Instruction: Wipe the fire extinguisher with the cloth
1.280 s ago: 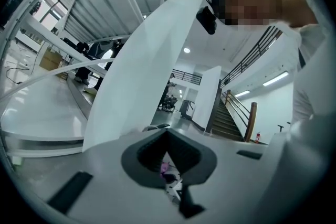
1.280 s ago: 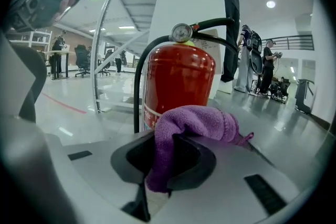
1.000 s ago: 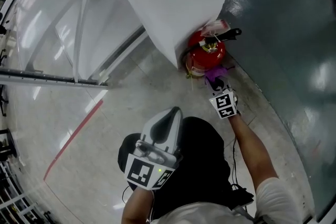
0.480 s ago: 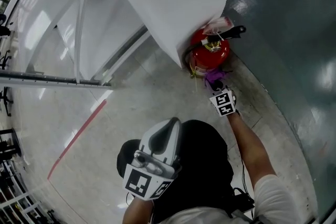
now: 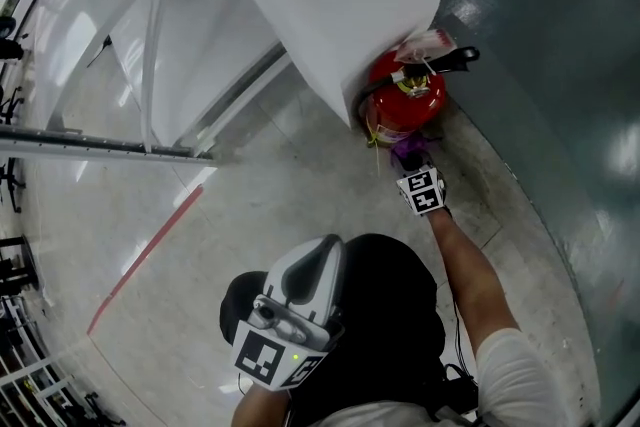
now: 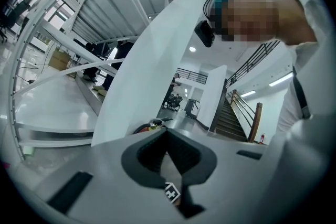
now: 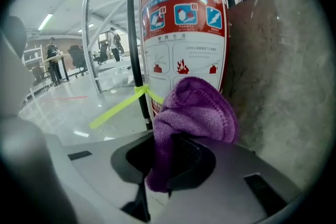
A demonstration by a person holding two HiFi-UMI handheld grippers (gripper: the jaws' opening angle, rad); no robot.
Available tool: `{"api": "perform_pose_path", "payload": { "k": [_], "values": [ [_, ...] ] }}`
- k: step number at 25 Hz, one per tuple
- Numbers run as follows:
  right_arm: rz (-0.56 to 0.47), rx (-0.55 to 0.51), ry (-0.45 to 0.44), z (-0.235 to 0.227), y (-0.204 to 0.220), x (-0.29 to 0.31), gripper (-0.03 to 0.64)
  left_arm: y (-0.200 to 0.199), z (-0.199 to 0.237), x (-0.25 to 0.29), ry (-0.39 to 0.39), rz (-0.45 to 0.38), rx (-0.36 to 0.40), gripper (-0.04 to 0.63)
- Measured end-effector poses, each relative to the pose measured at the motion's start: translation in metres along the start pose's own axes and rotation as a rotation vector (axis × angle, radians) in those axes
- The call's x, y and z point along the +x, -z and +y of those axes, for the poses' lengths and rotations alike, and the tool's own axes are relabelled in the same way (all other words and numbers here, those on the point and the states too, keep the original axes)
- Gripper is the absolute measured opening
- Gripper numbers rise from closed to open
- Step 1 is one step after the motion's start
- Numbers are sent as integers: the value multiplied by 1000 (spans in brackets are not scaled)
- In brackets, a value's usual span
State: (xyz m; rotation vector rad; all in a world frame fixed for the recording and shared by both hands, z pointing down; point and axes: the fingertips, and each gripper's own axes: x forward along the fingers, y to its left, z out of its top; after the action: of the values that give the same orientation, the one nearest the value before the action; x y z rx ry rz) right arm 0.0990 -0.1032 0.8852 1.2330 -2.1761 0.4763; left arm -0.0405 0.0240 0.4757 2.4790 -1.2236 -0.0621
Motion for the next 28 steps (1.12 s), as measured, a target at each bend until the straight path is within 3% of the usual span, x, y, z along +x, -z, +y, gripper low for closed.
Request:
{"api": "perform_pose_path", "payload": {
  "k": [6,10,12,16,21,24,28],
  "values": [
    [76,-15,0,1,17,6,61,5,13,-6,-33,0,5,5],
    [44,-22,-6,1,7,-38,61,-2,16,-6,-33,-19,-5,5],
    [-19,-21,-6,-2,-19,-79,61,-5,19,-4,-25,-25,-4,5],
    [-215,-4,-40,4,-111,-173,61,-12,23,0,-7,-43,-11,5],
    [-428,-111,-153,37,-209,-241,61,-27,25,3,13,-64,1,5],
    [-470,-162,-186,49,-237,-244,61,-34,26,2,18,-72,2,5],
    [-424,-140,-176,49,-238,-234,61,-36,26,-1,15,-77,0,5]
  ]
}}
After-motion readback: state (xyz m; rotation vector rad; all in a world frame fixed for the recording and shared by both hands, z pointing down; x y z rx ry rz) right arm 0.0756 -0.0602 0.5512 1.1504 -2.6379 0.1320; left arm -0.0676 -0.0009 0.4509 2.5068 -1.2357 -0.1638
